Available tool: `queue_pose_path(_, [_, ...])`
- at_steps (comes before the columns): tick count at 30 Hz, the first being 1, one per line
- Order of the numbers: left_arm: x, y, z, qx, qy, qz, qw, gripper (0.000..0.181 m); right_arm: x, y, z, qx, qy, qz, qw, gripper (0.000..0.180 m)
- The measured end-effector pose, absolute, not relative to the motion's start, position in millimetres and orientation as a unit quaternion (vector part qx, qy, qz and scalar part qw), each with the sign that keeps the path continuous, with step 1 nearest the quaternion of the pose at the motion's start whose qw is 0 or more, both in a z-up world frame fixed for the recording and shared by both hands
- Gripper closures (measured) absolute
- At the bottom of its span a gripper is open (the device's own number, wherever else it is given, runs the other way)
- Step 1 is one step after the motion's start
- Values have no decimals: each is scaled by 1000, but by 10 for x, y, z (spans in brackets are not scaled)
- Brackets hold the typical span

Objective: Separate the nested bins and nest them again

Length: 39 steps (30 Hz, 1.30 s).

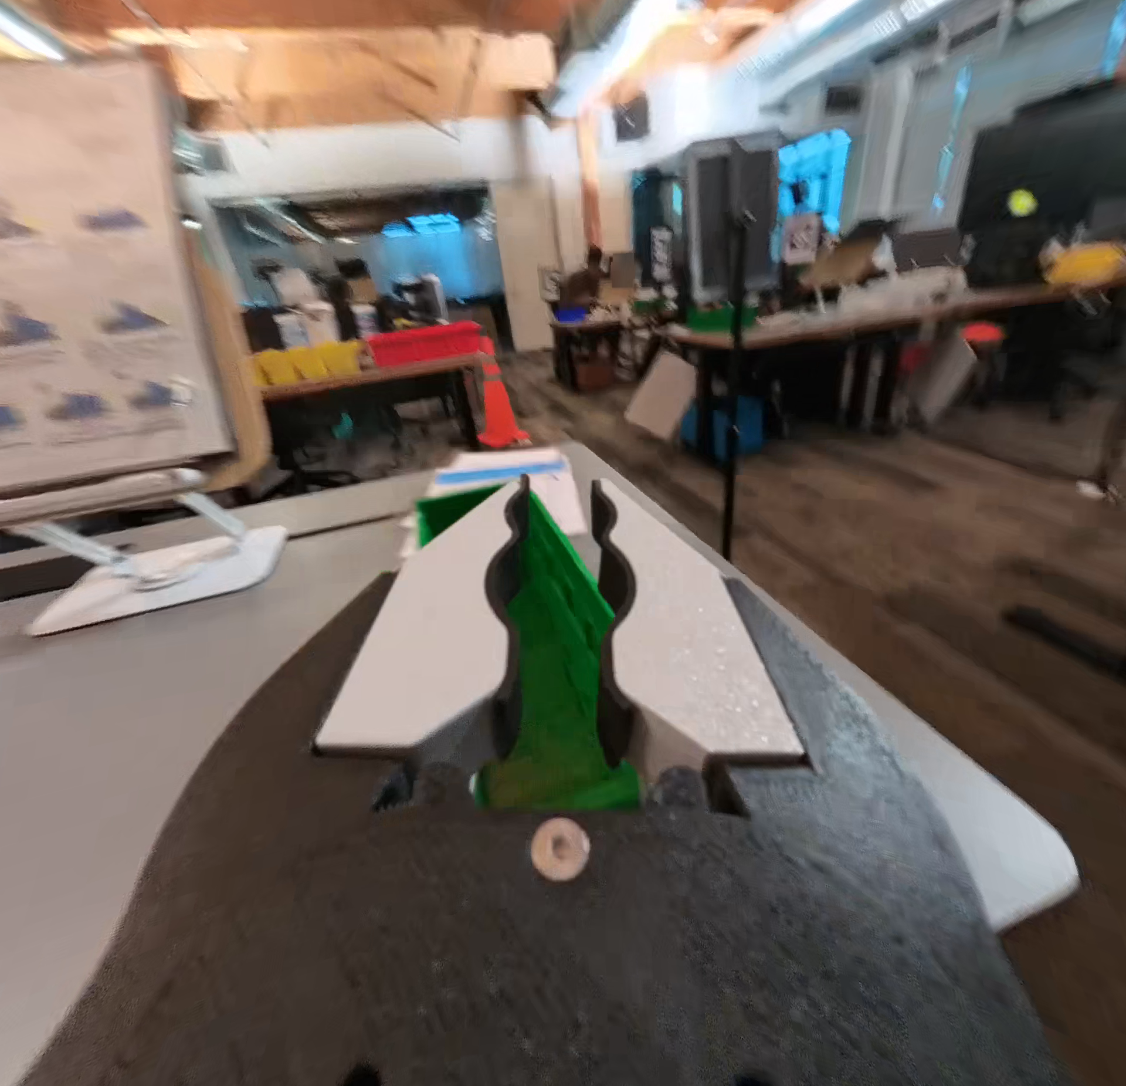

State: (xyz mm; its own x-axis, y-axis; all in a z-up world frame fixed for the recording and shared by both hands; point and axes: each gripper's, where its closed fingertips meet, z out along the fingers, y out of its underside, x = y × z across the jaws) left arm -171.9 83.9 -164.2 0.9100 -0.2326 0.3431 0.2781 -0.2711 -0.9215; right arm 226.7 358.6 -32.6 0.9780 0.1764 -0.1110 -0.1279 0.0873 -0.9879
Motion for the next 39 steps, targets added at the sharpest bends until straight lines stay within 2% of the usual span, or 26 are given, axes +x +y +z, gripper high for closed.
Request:
queue_pose_path(2, [-1701, 850, -1675, -771, -15, -218, 598, 176, 1865, 3373, -51, -648, -69, 144, 745, 161])
queue_pose_path(5, [-1621, 852, -1681, -769, -4, -235, 595, 169, 1027, 2982, 20, -617, -129, 276, 725, 158])
queue_pose_path(7, [-1482, 807, -1495, -734, 21, -280, 619, 152, 395, 2740, -121, -598, -155, 375, 691, 160])
queue_pose_path(10, [-1395, 727, -1249, -697, 55, -296, 651, 143, -551, 2385, -726, -630, -239, 445, 589, 151])
queue_pose_path(12, [-1572, 707, -1098, -686, 73, -219, 690, 153, -942, 2138, -1052, -641, -310, 430, 555, 150])
queue_pose_path(14, [-1992, 604, -637, -625, 63, -117, 769, 166, -1094, 1983, -1198, -621, -408, 352, 569, 148])
queue_pose_path(16, [-2582, 438, -205, -583, 19, -32, 812, 164, -1047, 1998, -1268, -585, -461, 250, 618, 157])
queue_pose_path(19, [-3628, 132, 78, -577, -98, 64, 809, 160, -981, 2019, -1373, -589, -478, 232, 609, 159])
queue_pose_path(22, [-4247, -103, -61, -612, -142, 100, 771, 155, -912, 2140, -1364, -623, -433, 266, 595, 160])
queue_pose_path(26, [-4421, -79, -610, -689, -113, 62, 713, 142, -845, 2229, -1398, -650, -405, 277, 581, 161])
queue_pose_path(27, [-4449, -60, -719, -698, -120, 47, 705, 143, -838, 2238, -1396, -650, -405, 272, 583, 162])
queue_pose_path(32, [-4529, -10, -890, -694, -152, 53, 702, 175, -874, 2211, -1425, -640, -426, 243, 592, 165])
queue_pose_path(39, [-4560, -1, -933, -717, -153, 101, 672, 179, -879, 2192, -1453, -639, -434, 237, 590, 165])
